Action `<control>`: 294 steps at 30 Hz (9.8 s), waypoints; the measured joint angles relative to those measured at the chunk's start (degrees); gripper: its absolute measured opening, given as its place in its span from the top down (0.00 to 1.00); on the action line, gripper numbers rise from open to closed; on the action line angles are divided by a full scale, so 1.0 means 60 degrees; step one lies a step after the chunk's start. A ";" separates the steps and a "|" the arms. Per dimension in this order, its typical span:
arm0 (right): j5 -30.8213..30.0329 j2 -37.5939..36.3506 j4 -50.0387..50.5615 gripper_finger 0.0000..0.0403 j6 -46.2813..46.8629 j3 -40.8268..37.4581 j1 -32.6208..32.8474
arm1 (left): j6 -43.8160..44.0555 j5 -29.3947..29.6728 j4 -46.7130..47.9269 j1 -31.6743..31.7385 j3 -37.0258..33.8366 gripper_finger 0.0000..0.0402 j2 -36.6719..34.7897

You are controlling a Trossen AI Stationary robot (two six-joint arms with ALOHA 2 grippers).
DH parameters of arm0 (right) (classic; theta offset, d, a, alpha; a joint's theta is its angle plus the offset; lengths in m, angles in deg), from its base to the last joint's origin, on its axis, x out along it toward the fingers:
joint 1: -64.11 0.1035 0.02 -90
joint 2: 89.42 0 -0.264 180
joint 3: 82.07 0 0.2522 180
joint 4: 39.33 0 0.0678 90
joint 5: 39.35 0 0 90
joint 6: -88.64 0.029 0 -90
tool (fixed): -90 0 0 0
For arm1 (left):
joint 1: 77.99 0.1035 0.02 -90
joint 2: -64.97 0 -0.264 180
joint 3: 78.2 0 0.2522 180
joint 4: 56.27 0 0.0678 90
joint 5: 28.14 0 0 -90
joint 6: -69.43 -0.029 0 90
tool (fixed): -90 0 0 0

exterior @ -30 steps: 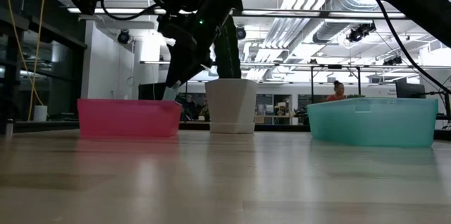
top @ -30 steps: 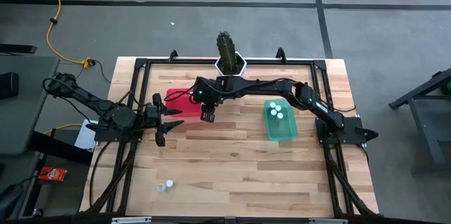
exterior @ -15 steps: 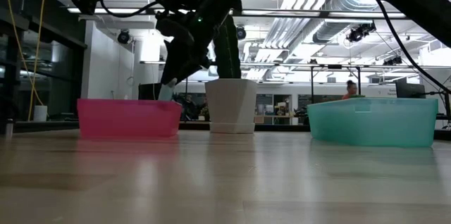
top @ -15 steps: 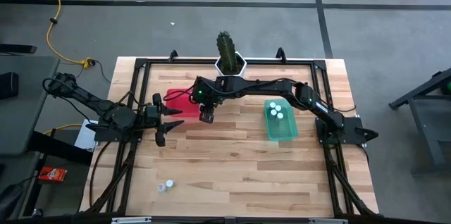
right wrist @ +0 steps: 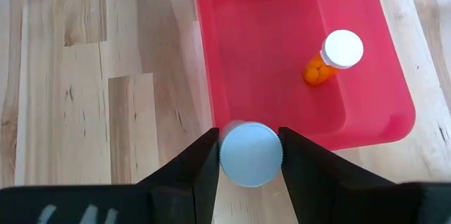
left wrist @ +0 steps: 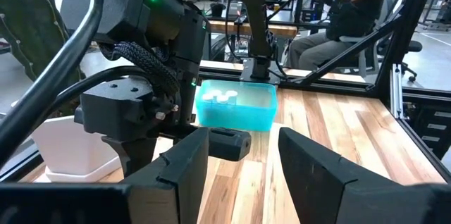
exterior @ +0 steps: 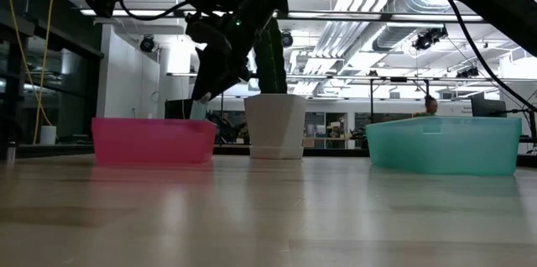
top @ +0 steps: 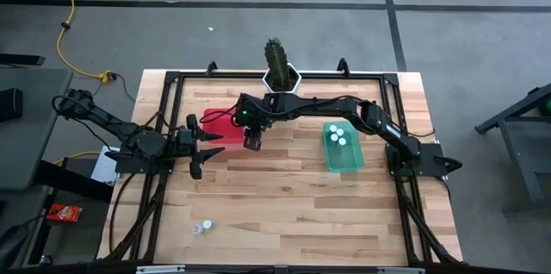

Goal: Pick and place medicine bottles into bin by pill shape (circle, oval)
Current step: Put the green tablet bottle into the red bin, then put the green capsule bottle into the green bin, then put the transparent capsule bottle into the green bin

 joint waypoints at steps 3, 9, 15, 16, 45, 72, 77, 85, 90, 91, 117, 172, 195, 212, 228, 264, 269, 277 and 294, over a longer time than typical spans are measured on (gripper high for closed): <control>-0.0158 0.0000 0.0040 0.64 0.0001 0.0000 0.0000 | 0.0000 0.0000 0.0000 0.0001 0.0000 0.59 0.0000; -0.0432 0.0000 -0.0016 0.49 -0.0003 0.0000 0.0000 | 0.0000 0.0000 0.0000 0.0001 0.0000 0.59 0.0000; -0.0660 0.0000 0.0006 0.41 -0.0103 0.0000 0.0003 | 0.0000 0.0000 0.0000 0.0002 0.0000 0.59 0.0000; -0.0675 0.0000 0.0096 0.41 -0.0198 0.0000 0.0015 | 0.0000 0.0000 0.0000 0.0000 0.0000 0.59 0.0000; -0.2343 -0.7163 -0.9182 0.40 0.0806 -1.1272 0.2965 | 0.0169 -0.0106 -0.0254 0.0004 -0.0004 0.59 0.0240; -0.2393 -0.7793 -1.2330 0.40 -0.0006 -1.2819 0.3432 | 0.0166 -0.0502 -0.1909 0.0007 0.0033 0.59 0.2052; -0.2390 -0.7792 -1.2315 0.40 -0.0006 -1.2818 0.3421 | 0.0654 -0.1419 -0.0872 -0.0231 0.0986 0.59 0.2599; -0.2380 -0.7788 -1.1985 0.40 -0.0006 -1.2815 0.3421 | 0.2690 -0.1472 0.3307 -0.1908 0.3562 0.59 0.4480; -0.2350 -0.7787 -1.1897 0.40 -0.0006 -1.2815 0.3417 | 0.4478 -0.2069 0.5442 -0.3204 0.4959 0.59 0.6109; -0.2350 -0.7788 -1.1897 0.40 -0.0006 -1.2815 0.3417 | 0.4687 -0.2163 0.5719 -0.3441 0.5128 0.59 0.6449; -0.2422 -0.7781 -1.1722 0.40 0.0001 -1.2815 0.3395 | 0.7260 -0.3317 0.6732 -0.4499 0.5541 0.36 0.9045; -0.2492 -0.7781 -1.1530 0.40 0.0008 -1.2812 0.3395 | 0.5176 -0.4043 0.7427 -0.4295 0.6331 0.73 0.9884; -0.2484 -0.8305 -1.1056 0.40 -0.0763 -1.2797 0.3897 | 0.0336 -0.0636 0.6536 -0.0814 0.6313 0.72 0.8517; -0.3850 -0.9489 -1.0123 0.40 -0.1259 -1.2797 0.5058 | -0.2434 -0.3375 -0.1853 0.1355 0.4039 0.72 0.9022; -0.4360 -0.9799 -1.0304 0.40 -0.1518 -1.2812 0.5421 | -0.2440 -0.5410 -0.4020 0.3466 0.7356 0.72 1.3463; -0.4353 -0.9799 -1.0265 0.40 -0.1487 -1.2812 0.5421 | -0.2178 -0.5424 -0.2841 0.4142 1.0309 0.72 1.5930; -0.4353 -0.9799 -1.0265 0.40 -0.1485 -1.2812 0.5421 | -0.2134 -0.5555 -0.2770 0.4163 1.0309 0.67 1.5930; -0.4350 -0.9796 -1.0270 0.40 -0.1507 -1.2812 0.5417 | -0.2034 -0.5574 -0.2410 0.4200 1.0303 0.49 1.5808; -0.4890 -0.9796 -1.1161 0.40 -0.2341 -1.2808 0.5762 | -0.2085 -0.5061 0.1934 0.4578 0.9760 0.41 1.2319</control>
